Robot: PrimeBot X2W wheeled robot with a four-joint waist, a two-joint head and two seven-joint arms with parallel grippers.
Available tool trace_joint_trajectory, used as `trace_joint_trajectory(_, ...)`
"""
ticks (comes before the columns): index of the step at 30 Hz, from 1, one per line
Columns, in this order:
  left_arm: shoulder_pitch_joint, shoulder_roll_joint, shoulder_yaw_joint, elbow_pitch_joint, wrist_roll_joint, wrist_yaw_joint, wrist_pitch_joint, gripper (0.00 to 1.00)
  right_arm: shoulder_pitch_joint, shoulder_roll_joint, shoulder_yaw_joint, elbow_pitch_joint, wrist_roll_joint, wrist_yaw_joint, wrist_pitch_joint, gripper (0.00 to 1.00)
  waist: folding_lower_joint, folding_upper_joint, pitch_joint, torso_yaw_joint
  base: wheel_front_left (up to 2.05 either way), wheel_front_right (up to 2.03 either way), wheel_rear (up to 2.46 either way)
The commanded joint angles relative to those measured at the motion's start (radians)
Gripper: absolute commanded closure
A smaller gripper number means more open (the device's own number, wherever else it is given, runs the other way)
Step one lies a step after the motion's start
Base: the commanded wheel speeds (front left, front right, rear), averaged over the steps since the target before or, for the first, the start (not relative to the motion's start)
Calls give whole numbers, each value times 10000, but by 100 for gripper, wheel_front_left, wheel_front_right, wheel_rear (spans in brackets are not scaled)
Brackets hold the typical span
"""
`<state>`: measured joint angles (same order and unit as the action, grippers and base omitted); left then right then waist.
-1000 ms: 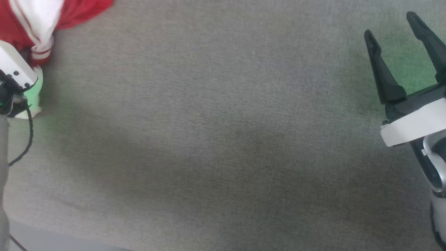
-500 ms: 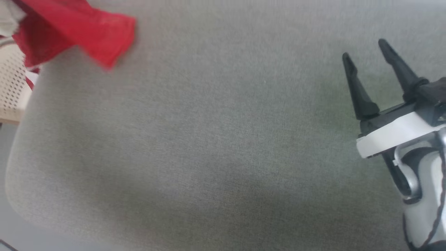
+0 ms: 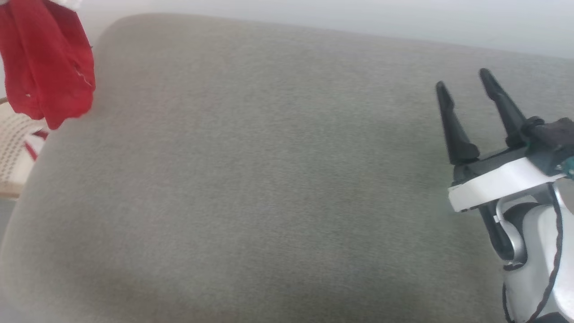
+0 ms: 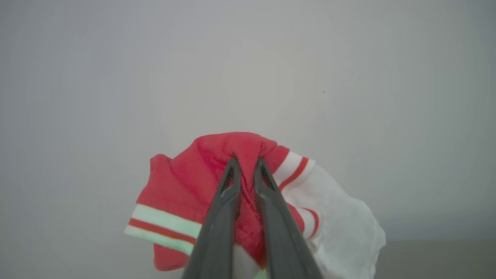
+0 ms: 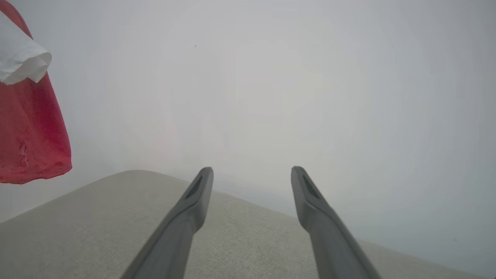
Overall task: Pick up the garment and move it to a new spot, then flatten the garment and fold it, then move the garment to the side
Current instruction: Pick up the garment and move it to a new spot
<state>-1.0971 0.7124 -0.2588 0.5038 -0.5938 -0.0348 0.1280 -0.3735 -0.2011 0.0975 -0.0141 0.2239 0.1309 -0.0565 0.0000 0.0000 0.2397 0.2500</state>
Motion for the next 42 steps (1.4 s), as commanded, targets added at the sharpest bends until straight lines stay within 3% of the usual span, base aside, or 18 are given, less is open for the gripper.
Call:
trace_joint_trajectory(1,478,152,126,-992,-126,317,382,100,88,55,-164,63,23,-3,-169,0,0,0,-131,-306,0,0,0)
trace_joint_trajectory(6,1622,563,284,-3997,-357,1248,1683,100,122,94,-700,149,72,-3,-475,0,0,0,-163,-919,0,0,0)
trace_joint_trajectory(11,2221,592,57,-6290,-357,1931,2727,100,131,99,-1270,350,77,-3,-785,0,0,0,-108,-1624,0,0,0)
trace_joint_trajectory(19,2075,307,-685,-7973,-142,2302,3734,100,89,204,-1814,801,-47,-3,-1166,0,0,0,58,-2649,0,0,0)
trace_joint_trajectory(28,2772,-482,-2049,-8510,-498,2762,5269,100,212,481,-2237,1646,-114,-3,-1654,0,0,0,254,-3632,0,0,0)
trace_joint_trajectory(35,4192,-797,-2922,-8293,-1023,3381,6426,100,355,712,-2150,2123,-130,-3,-1876,0,0,0,389,-3882,0,0,0)
trace_joint_trajectory(42,5240,-1057,-3577,-7396,-1655,3631,7275,100,193,852,-1854,2569,-118,-3,-1998,0,0,0,507,-3949,0,0,0)
